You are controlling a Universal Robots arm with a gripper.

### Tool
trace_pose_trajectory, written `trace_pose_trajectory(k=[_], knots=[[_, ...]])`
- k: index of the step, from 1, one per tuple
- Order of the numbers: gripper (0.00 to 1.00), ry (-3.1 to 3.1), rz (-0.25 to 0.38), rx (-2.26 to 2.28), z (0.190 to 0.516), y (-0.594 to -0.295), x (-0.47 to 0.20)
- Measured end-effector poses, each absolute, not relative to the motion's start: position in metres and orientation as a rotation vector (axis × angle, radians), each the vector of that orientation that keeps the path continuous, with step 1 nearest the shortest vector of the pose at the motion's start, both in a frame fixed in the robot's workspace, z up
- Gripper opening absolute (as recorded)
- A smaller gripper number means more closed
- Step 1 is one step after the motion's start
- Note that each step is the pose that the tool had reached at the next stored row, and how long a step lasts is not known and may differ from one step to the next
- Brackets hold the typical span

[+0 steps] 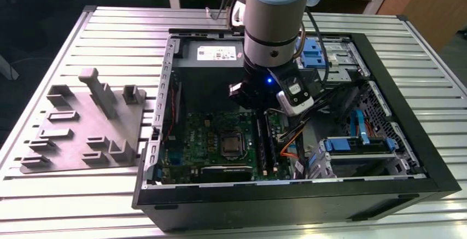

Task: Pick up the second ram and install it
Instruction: 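Press down the second ram until it locks into place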

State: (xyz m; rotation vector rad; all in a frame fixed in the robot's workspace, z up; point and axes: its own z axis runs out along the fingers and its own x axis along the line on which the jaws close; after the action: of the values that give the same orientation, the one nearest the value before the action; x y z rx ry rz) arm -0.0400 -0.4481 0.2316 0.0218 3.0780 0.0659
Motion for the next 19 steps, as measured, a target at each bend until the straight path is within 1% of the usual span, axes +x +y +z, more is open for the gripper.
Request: trace_pose_trajectory(k=[19], knots=[[0.1, 3.078, 0.066, 0.022, 0.221, -0.442, -0.039]])
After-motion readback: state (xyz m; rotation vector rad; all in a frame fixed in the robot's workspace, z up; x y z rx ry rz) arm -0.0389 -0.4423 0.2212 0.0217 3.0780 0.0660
